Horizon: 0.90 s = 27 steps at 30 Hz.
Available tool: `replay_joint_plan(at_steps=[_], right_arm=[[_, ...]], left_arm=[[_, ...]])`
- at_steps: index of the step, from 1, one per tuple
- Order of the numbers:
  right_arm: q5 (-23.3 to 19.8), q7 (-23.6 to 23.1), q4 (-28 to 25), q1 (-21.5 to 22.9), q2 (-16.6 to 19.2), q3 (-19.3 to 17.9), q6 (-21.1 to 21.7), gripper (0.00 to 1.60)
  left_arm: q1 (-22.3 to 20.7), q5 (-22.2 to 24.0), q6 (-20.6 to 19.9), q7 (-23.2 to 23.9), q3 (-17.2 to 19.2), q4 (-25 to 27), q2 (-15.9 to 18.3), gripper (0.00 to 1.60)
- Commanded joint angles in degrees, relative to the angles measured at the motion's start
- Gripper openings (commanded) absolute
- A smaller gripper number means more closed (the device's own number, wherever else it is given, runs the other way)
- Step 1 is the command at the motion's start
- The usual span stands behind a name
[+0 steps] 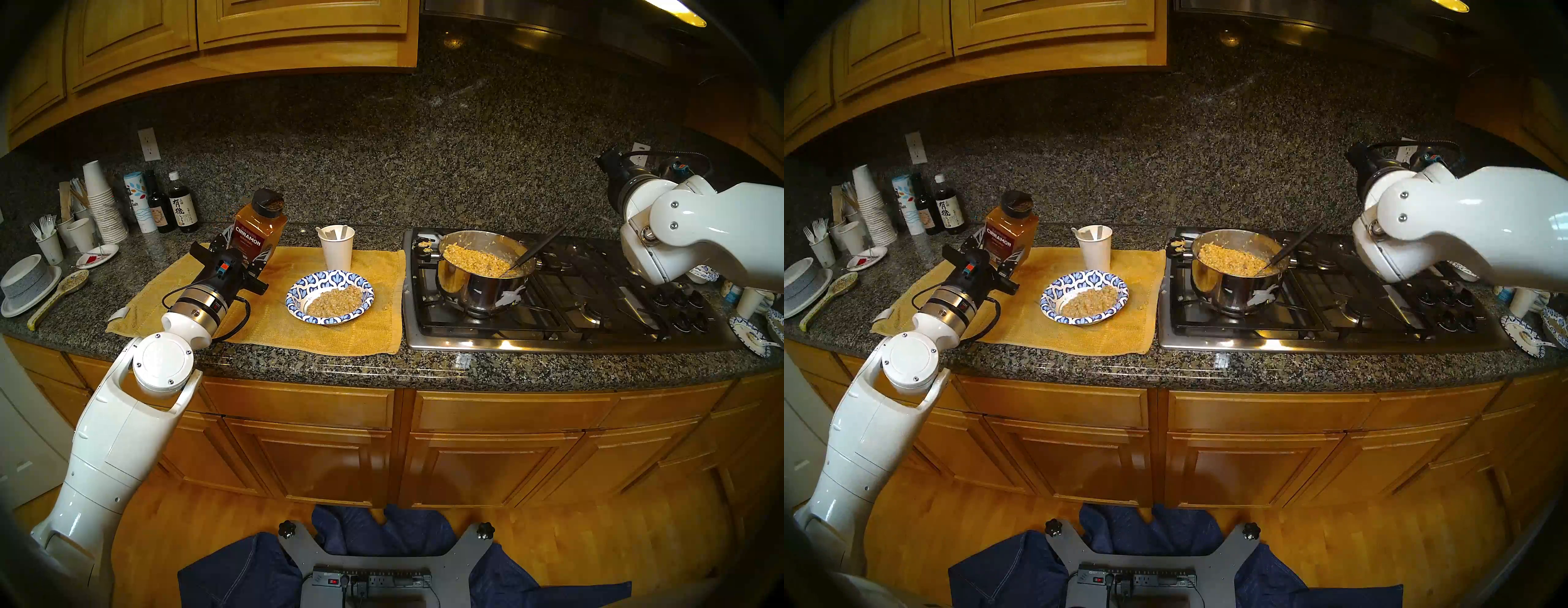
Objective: Scoop oatmeal into bowl, add cinnamon, and put a spoon inside bowl
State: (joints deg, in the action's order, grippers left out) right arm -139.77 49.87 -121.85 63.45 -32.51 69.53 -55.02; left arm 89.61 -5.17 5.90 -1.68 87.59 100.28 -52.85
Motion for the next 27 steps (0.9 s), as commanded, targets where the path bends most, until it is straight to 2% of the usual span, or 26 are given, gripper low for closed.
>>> replay_joint_plan(at_steps=[1,15,18,20,27], right_arm=[[0.6,3.4,0.5,1.5,-0.1,-1.0,0.0,1.6],[0.6,3.7,0.5,1.6,-0.2,-1.1,0.0,1.6],[0.5,3.5,0.5,1.6,-0.2,-1.0,0.0,1.6],[0.5,3.5,0.5,1.6,-0.2,-1.0,0.0,1.6],[0.3,3.2,0.5,1.6,-0.3,-0.9,0.0,1.6]], left_arm=[[-4.1,-4.8,4.5,-2.0,0.7,0.3,2.3,0.0],[-5.5,-12.1,9.6,-4.4,-0.7,-2.7,2.8,0.0],[-6.0,-15.4,11.7,-5.7,-1.6,-3.4,2.8,0.0],[-6.1,-16.1,12.1,-6.0,-1.8,-3.6,2.8,0.0],[-7.7,-24.7,15.8,-9.0,-3.6,-5.9,3.4,0.0]])
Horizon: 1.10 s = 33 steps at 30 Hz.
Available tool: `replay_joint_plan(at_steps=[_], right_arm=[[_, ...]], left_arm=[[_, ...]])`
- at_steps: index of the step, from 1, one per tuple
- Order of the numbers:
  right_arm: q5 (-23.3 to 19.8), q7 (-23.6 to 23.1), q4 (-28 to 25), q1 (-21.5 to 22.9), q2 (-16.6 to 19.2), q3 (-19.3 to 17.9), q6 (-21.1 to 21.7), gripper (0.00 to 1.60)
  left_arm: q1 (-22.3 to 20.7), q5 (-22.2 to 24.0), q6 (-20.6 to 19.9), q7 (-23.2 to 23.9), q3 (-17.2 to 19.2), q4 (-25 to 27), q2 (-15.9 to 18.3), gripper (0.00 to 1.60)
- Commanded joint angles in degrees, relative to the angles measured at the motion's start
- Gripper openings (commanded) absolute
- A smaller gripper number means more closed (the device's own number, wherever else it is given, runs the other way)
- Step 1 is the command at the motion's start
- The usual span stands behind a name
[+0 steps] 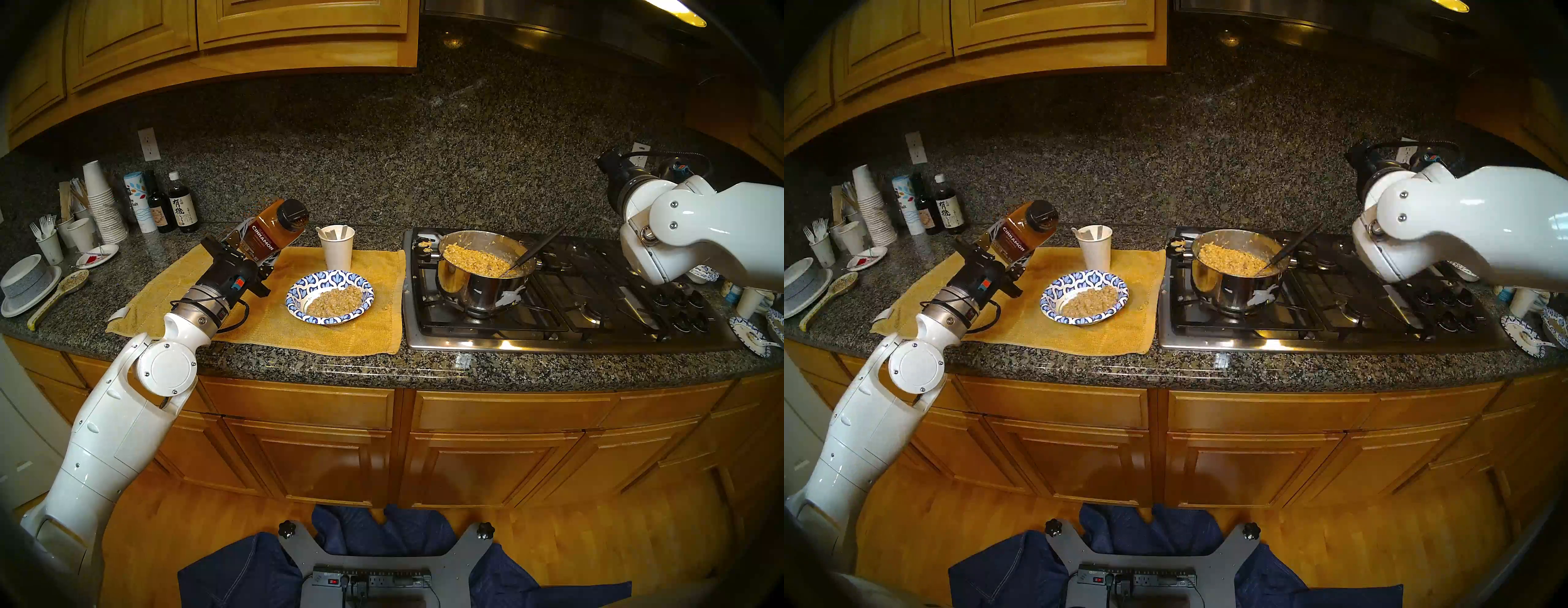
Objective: Scoop oatmeal into bowl, add cinnamon, and put a spoon inside bowl
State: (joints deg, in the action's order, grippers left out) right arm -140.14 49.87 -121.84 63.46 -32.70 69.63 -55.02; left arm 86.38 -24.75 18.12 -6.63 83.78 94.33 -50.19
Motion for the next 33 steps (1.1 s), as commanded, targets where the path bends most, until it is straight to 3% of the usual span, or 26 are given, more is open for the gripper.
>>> replay_joint_plan(at_steps=[1,11,33], right_arm=[[0.6,3.2,0.5,1.6,-0.1,-1.0,0.0,1.6],[0.5,3.1,0.5,1.6,-0.2,-1.0,0.0,1.6],[0.2,3.2,0.6,1.7,-0.3,-0.9,0.0,1.6]], left_arm=[[-4.5,-5.2,3.5,-4.0,0.2,0.0,0.7,0.0],[-6.2,-13.4,6.5,-6.4,0.0,-3.8,2.5,0.0],[-10.3,-24.9,11.9,-13.0,-0.7,-9.0,2.1,0.0]])
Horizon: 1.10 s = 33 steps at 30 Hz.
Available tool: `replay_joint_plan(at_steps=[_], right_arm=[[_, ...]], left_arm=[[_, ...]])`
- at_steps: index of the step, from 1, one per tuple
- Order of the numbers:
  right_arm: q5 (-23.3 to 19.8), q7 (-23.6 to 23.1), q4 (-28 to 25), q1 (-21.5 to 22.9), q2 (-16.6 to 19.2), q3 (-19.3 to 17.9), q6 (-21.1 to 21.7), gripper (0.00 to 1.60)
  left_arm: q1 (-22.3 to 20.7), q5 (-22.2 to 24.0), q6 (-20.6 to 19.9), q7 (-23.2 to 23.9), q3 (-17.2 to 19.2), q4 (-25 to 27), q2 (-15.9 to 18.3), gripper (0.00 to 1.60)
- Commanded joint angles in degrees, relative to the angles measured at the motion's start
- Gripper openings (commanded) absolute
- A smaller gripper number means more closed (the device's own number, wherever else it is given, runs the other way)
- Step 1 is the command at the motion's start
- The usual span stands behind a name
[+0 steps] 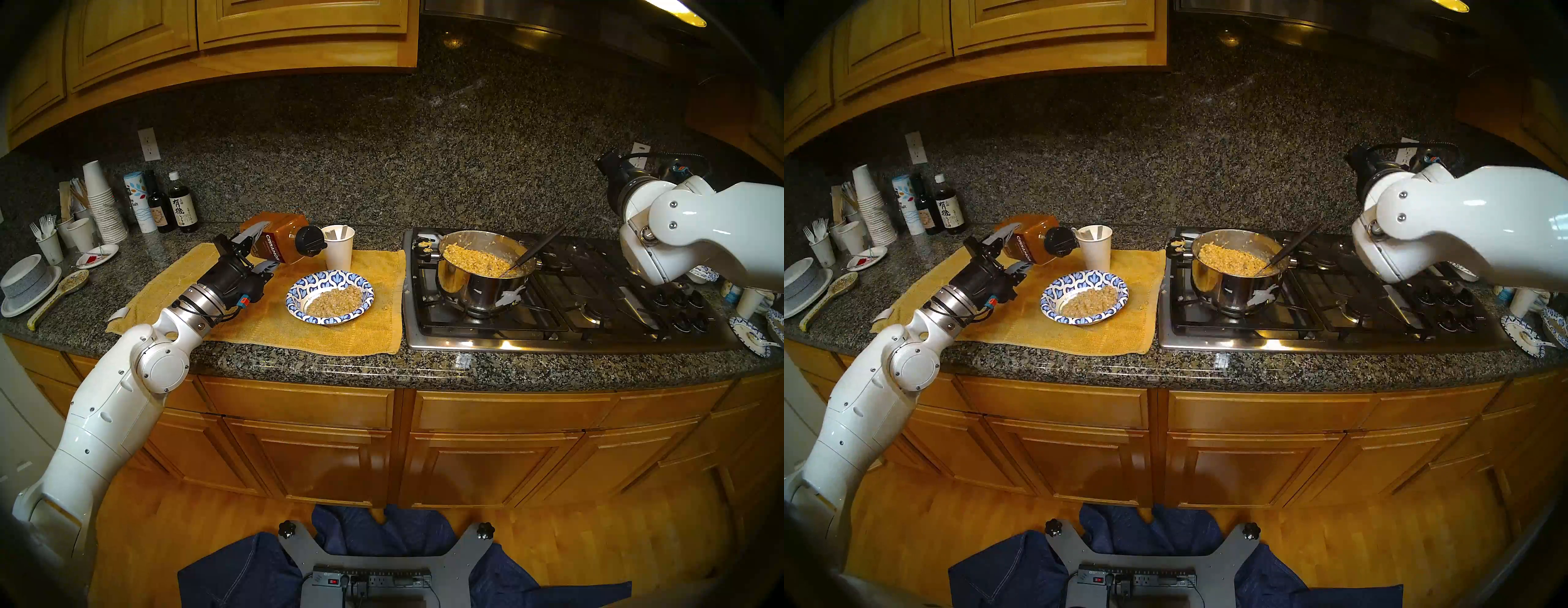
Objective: Scoop oatmeal into bowl, add cinnamon, and put a spoon inside bowl
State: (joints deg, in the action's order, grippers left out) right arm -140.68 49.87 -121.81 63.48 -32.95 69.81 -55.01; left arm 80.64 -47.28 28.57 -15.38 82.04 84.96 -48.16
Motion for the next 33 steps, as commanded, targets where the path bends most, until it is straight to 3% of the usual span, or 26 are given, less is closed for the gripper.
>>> replay_joint_plan(at_steps=[1,33], right_arm=[[0.8,3.2,0.5,1.7,-0.1,-1.1,0.0,1.6],[-0.2,2.0,0.6,1.7,-0.3,-0.8,0.0,1.6]], left_arm=[[-4.7,-2.8,1.6,-4.6,1.0,0.1,0.0,0.0],[-11.4,-26.0,5.3,-18.5,-0.6,-9.4,1.4,0.0]])
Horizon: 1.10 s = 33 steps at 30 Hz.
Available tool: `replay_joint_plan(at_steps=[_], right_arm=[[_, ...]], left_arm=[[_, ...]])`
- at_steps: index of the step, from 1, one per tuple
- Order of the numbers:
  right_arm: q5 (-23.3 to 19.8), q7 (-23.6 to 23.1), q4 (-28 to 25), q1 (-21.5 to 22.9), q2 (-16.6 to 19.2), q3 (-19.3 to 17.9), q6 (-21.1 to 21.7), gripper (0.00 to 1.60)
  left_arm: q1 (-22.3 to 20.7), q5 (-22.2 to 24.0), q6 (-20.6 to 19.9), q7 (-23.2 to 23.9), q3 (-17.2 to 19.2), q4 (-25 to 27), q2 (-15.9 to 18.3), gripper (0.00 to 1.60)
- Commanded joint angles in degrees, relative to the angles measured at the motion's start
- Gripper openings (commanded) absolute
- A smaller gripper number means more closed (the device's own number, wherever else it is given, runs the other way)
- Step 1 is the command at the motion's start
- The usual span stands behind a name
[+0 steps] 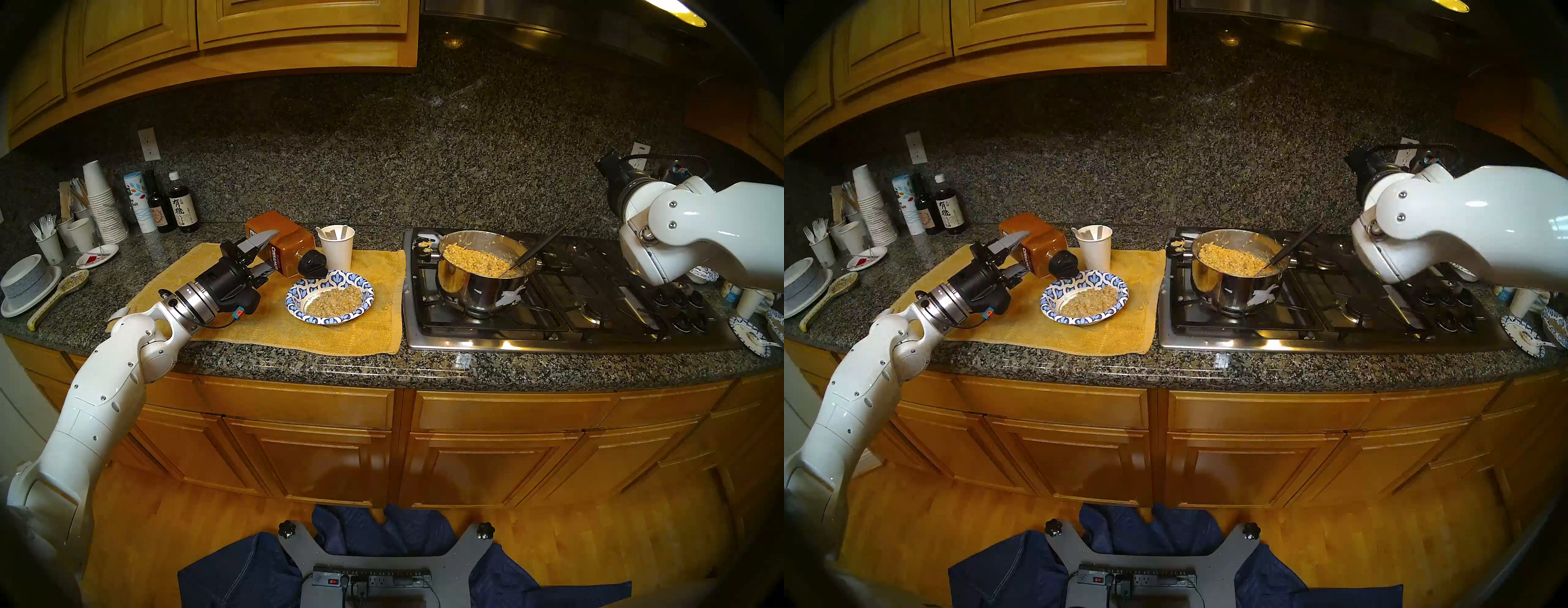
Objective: Scoop oatmeal into bowl, add cinnamon, and put a spoon inside bowl
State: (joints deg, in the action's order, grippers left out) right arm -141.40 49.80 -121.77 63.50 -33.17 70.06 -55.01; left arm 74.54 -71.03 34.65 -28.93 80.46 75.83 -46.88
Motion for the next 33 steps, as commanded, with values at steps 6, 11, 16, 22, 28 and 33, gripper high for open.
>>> replay_joint_plan(at_steps=[6,11,16,22,28,33], right_arm=[[0.3,1.8,0.6,1.7,-0.2,-0.9,0.0,1.6],[0.1,1.6,0.7,1.7,-0.2,-0.9,0.0,1.6],[-0.1,1.6,0.7,1.8,-0.3,-0.8,0.0,1.6],[-0.3,1.6,0.7,1.8,-0.4,-0.8,0.0,1.6],[-0.4,1.6,0.7,1.8,-0.5,-0.7,0.0,1.6],[-0.6,1.4,0.7,1.9,-0.6,-0.7,0.0,1.6]], left_arm=[[-7.2,-6.8,-1.6,-7.7,0.1,-1.9,-0.1,0.0],[-8.6,-10.4,-2.2,-10.1,-0.8,-3.4,-0.3,0.0],[-9.7,-13.3,-2.7,-13.0,-1.6,-4.5,-0.8,0.0],[-11.1,-16.9,-3.1,-16.6,-2.7,-6.1,-1.3,0.0],[-12.9,-20.3,-4.2,-19.8,-3.5,-8.1,-2.0,0.0],[-13.3,-22.2,-5.3,-21.3,-2.6,-8.6,-2.8,0.0]])
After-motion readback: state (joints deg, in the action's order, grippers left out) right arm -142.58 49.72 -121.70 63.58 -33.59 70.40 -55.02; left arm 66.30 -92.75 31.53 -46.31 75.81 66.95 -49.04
